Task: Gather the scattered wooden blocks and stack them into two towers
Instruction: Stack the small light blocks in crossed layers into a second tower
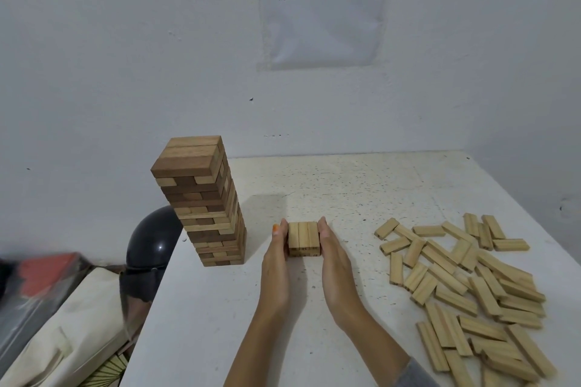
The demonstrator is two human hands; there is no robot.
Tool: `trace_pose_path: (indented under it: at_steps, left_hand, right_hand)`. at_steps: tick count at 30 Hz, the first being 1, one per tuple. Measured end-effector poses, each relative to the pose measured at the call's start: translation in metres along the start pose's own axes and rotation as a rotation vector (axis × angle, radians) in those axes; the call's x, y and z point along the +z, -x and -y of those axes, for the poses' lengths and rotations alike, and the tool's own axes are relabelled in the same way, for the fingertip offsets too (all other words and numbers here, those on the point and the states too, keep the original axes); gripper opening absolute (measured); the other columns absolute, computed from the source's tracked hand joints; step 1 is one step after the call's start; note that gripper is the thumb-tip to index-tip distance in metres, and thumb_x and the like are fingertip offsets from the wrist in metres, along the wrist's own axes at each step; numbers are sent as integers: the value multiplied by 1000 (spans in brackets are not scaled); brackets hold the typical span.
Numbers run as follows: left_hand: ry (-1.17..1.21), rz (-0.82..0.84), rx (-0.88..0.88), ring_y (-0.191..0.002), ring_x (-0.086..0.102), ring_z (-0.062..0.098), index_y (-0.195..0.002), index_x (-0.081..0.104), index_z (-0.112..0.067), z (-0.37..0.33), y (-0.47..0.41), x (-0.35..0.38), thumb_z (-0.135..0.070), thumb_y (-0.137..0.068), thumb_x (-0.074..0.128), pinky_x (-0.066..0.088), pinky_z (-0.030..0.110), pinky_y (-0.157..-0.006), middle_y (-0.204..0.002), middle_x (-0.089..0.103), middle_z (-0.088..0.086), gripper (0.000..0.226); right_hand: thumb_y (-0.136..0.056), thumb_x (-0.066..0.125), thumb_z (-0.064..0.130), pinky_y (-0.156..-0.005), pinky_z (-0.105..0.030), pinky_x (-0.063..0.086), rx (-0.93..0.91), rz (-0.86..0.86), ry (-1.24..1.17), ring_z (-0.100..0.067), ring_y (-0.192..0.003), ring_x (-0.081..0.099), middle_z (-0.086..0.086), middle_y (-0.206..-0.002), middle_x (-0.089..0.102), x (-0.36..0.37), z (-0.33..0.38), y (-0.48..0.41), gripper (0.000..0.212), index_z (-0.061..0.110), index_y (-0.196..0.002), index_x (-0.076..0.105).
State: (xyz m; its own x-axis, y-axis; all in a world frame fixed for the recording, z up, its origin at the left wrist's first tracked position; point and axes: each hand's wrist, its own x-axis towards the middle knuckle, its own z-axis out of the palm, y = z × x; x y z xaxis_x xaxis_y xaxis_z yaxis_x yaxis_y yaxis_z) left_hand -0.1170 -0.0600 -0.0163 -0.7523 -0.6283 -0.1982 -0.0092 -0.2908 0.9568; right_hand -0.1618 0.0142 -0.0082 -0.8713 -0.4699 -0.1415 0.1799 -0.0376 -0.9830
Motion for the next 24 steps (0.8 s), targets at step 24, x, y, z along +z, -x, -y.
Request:
trace_pose_path:
  at_steps: [24]
  left_hand:
    - [-209, -68, 308, -117, 48, -12, -125, 57, -33, -25, 31, 10, -28, -102, 41, 37, 5, -88, -124, 56, -25, 28]
  right_hand:
    - [-99, 46, 13, -103, -31, 44, -119, -87, 100, -7, -115, 56, 14, -119, 63, -35, 13, 7, 28, 27, -113, 66]
